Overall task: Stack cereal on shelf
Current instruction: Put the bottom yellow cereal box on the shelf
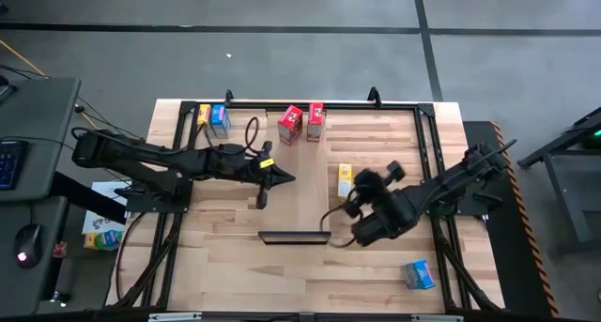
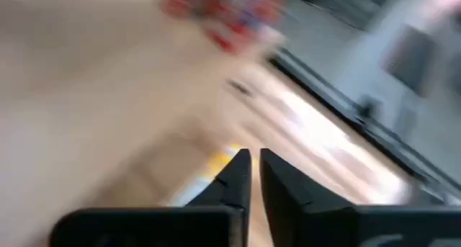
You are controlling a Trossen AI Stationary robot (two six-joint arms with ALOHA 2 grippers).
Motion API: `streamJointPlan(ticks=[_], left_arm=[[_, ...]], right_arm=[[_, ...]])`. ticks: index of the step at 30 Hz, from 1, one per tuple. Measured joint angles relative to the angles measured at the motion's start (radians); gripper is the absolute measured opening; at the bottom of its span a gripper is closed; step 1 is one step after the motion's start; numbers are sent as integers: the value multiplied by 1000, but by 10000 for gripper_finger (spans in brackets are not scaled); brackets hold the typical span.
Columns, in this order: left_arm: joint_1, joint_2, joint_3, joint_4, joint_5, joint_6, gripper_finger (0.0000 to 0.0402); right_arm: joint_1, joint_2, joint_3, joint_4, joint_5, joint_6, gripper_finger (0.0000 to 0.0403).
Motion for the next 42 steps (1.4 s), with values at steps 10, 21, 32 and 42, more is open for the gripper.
streamJointPlan(ticks=[10, 21, 32, 42], left_arm=[[-84, -167, -29, -78, -4, 15, 0], [-92, -197, -38, -76, -7, 5, 0], [-92, -196, -38, -78, -7, 6, 0], [-92, -196, -37, -72, -7, 7, 0]], right_arm=[[-169, -213, -364, 211, -308, -26, 190], [-439, -460, -797, 989, -543, -249, 259], [-435, -416, -881, 1246, -551, -396, 165], [-363, -304, -884, 1372, -532, -515, 21]])
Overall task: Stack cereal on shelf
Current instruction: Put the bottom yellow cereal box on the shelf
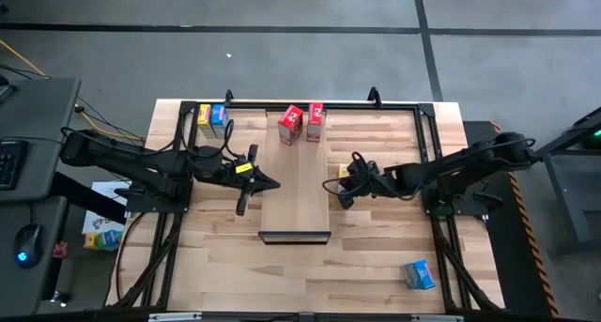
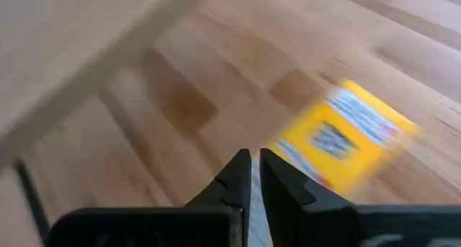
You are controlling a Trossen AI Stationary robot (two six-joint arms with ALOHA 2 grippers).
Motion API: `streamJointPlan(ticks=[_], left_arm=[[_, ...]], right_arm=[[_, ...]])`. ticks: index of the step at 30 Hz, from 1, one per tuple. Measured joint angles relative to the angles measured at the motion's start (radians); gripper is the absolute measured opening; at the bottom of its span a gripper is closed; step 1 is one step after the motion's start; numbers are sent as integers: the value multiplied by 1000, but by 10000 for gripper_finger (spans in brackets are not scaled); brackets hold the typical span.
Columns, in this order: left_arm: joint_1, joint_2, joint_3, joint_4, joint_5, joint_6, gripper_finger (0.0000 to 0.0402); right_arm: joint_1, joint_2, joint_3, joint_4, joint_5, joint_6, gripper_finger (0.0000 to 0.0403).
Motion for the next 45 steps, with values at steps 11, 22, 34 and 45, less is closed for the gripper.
streamJointPlan(ticks=[11, 22, 34, 45], left_arm=[[0, 0, 0, -6, 0, 0, 0], [0, 0, 0, 0, 0, 4, 0], [0, 0, 0, -5, 0, 0, 0], [0, 0, 0, -7, 0, 9, 0]], right_arm=[[30, 41, 2, -41, -74, -3, 3], [-18, -112, 3, -451, -82, -3, 1], [-25, -240, 167, -588, -43, 94, 39], [-29, -157, 181, -683, 38, 13, 278]])
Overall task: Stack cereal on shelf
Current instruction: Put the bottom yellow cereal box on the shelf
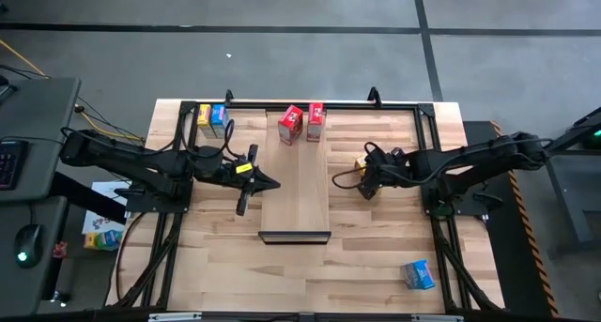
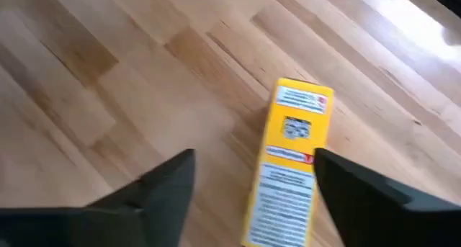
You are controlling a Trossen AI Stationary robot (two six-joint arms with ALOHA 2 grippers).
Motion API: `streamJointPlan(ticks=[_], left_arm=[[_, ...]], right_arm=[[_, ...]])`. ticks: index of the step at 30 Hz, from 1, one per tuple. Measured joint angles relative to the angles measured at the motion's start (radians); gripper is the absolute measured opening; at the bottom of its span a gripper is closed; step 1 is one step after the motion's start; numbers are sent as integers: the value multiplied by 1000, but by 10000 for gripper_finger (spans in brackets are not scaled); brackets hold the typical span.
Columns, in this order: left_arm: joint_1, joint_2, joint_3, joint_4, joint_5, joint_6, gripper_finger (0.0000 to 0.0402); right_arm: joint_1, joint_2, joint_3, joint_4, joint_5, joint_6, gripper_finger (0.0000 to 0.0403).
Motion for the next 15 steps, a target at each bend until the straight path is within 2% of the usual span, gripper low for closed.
streamJointPlan(ticks=[4, 7, 10, 15], left_arm=[[0, 0, 0, 1, 0, 0, 0], [0, 0, 0, 0, 0, 0, 0], [0, 0, 0, 0, 0, 0, 0], [0, 0, 0, -1, 0, -1, 0]], right_arm=[[0, 7, 0, -70, 16, 31, 336], [0, 16, 0, -143, 16, 96, 363], [0, 37, -1, -178, 18, 152, 378], [0, 74, -60, -70, -33, 162, 382]])
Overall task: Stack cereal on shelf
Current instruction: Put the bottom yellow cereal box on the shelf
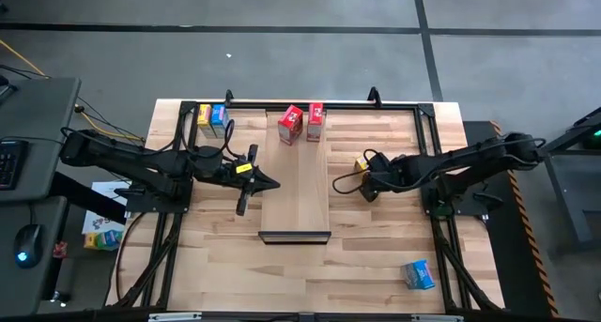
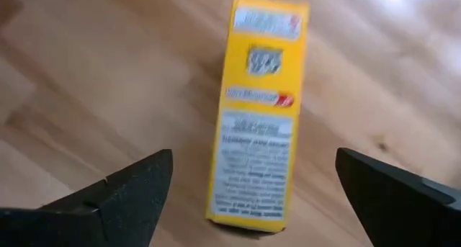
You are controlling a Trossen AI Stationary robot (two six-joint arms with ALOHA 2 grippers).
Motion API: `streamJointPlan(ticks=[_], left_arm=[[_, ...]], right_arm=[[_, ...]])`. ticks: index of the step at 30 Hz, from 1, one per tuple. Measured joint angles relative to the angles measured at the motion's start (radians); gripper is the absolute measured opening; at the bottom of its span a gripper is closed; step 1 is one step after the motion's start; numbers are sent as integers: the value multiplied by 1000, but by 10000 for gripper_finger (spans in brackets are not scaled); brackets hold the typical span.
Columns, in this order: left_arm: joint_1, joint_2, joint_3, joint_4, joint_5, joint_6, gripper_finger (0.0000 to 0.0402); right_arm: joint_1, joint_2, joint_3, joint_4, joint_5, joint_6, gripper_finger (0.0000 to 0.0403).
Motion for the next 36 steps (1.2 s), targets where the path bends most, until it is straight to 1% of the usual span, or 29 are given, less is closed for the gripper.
streamJointPlan(ticks=[7, 10, 15, 21, 31, 34, 36], left_arm=[[0, 0, 0, 0, 0, 0, 0], [0, 0, 0, 0, 0, 0, 0], [0, 0, 0, 0, 0, 2, 0], [0, 0, 0, 0, 0, 1, 0], [0, 0, 0, 1, 0, 10, 0], [0, 0, 0, 1, 0, 11, 0], [0, 0, 0, 2, 0, 20, 0]], right_arm=[[0, 37, -64, 14, 0, 49, 382], [5, 46, -83, 41, -16, 58, 382], [28, 45, -121, 111, -20, 70, 364], [45, 46, -155, 127, 52, 111, 308], [61, 43, -154, 139, 69, 66, 179], [60, 36, -139, 126, 51, 41, 148], [60, 22, -114, 98, 36, 16, 135]])
